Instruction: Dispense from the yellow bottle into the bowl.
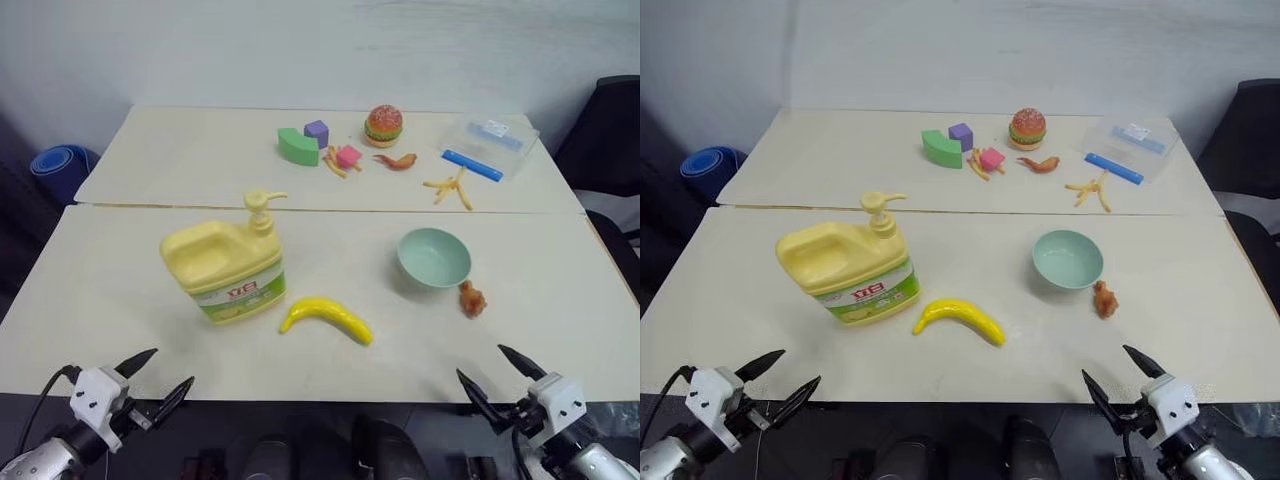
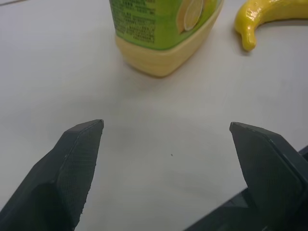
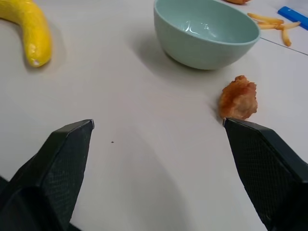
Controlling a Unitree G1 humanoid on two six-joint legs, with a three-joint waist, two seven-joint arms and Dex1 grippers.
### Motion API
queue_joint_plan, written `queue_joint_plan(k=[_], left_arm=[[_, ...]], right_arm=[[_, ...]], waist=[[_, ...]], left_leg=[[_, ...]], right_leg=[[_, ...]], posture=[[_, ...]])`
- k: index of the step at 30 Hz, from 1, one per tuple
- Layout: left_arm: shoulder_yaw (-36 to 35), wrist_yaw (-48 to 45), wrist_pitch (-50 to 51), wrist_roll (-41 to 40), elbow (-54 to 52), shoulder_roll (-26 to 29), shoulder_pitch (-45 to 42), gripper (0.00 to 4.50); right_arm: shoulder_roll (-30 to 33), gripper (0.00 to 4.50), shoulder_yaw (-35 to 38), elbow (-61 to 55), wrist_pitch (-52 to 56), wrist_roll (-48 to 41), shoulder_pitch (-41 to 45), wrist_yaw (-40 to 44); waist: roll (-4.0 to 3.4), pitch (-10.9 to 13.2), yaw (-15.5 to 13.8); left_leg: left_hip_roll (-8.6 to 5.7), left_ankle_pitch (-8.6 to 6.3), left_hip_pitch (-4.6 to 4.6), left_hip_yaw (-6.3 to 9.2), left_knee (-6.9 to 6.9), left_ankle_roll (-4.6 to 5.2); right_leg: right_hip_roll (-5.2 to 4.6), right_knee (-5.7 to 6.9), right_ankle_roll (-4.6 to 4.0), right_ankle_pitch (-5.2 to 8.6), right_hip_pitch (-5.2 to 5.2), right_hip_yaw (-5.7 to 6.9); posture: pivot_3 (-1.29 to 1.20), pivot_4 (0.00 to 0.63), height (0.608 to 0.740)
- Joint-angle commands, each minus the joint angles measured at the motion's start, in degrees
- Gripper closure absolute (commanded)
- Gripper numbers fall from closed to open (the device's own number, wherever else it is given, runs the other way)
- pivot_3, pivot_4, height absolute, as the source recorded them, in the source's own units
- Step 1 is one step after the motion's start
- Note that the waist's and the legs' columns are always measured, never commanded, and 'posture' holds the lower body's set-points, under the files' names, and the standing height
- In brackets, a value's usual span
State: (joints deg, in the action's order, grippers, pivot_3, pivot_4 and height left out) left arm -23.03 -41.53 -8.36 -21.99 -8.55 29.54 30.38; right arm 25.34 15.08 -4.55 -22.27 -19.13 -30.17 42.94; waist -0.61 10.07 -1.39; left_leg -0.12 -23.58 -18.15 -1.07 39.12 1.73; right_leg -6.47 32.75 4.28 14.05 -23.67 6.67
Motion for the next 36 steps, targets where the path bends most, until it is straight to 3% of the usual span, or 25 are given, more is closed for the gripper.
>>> queue_joint_plan(k=[1,8,10,15,20,23,27,31,36], left_arm=[[0.2,-1.9,-0.8,0.2,-1.6,1.2,-0.2,0.03],[2.6,-16.7,2.9,-8.0,-6.1,7.4,1.1,0.03],[2.7,-17.1,3.8,-9.3,-6.3,7.6,-1.1,0.03],[3.9,-20.5,1.4,-7.4,-5.1,8.3,-3.2,0.03],[4.8,-20.1,1.9,-6.6,-5.8,7.5,-4.3,0.03],[5.3,-19.8,1.5,-5.7,-6.8,7.2,-3.7,0.0],[5.1,-19.7,1.6,-5.8,-7.9,7.2,-2.9,0.0],[5.0,-20.0,2.2,-6.3,-8.5,7.7,-3.5,0.0],[6.3,-19.5,3.6,-7.1,-10.0,7.4,-5.7,0.0]], right_arm=[[1.9,0.0,-2.0,-6.4,3.9,-4.1,0.0,3.0],[9.9,0.0,-10.8,-18.6,25.5,-5.0,14.0,3.0],[11.6,0.0,-17.6,-18.7,34.7,-1.8,24.0,3.4],[6.0,0.0,-28.5,-12.9,50.1,1.4,41.6,0.0],[0.6,0.0,-37.2,-4.9,57.1,7.6,49.5,-2.5],[-2.6,0.64,-38.6,-0.3,56.1,9.9,51.0,-4.1],[-4.2,2.07,-38.1,2.2,53.9,11.3,51.6,-4.2],[0.2,3.5,-35.5,-2.7,54.4,8.4,49.2,0.9],[4.7,3.59,-25.0,-12.0,54.8,-2.7,43.1,7.5]], waist=[[0.0,0.0,0.2],[0.01,0.0,0.2],[-0.01,0.0,0.2],[0.04,0.0,0.3],[0.18,-0.1,0.2],[0.25,-0.2,0.7],[0.25,-0.2,1.5],[0.19,-0.1,1.5],[0.2,-0.1,1.4]], left_leg=[[0.01,0.0,0.0,-0.01,0.0,0.0],[0.05,0.02,0.04,-0.1,0.02,-0.07],[0.05,0.04,0.12,-0.09,0.02,-0.11],[0.04,0.31,-0.04,-0.02,0.08,-0.59],[-0.08,0.36,-0.18,0.05,0.09,-0.57],[-0.1,0.38,-0.17,0.04,0.1,-0.54],[-0.12,0.38,-0.14,0.04,0.1,-0.53],[-0.08,0.4,-0.12,0.07,0.09,-0.58],[-0.09,0.41,-0.14,0.14,0.1,-0.57]], right_leg=[[0.0,0.03,0.03,-0.01,-0.01,-0.01],[0.01,0.18,0.0,0.0,-0.03,-0.1],[0.01,0.19,-0.02,0.01,-0.16,-0.08],[0.02,0.25,0.01,-0.01,-0.31,0.04],[-0.02,0.26,0.01,-0.01,-0.31,0.15],[-0.02,0.28,0.06,-0.05,-0.23,0.16],[0.0,0.31,0.1,-0.07,-0.18,0.16],[0.03,0.33,0.11,-0.07,-0.17,0.2],[0.03,0.23,0.15,-0.09,-0.1,0.26]], posture=[[0.0,0.15,0.74],[0.0,0.15,0.74],[0.0,0.15,0.74],[0.0,0.15,0.74],[0.0,0.15,0.74],[0.0,0.15,0.74],[0.0,0.15,0.74],[0.0,0.15,0.74],[0.0,0.15,0.74]])
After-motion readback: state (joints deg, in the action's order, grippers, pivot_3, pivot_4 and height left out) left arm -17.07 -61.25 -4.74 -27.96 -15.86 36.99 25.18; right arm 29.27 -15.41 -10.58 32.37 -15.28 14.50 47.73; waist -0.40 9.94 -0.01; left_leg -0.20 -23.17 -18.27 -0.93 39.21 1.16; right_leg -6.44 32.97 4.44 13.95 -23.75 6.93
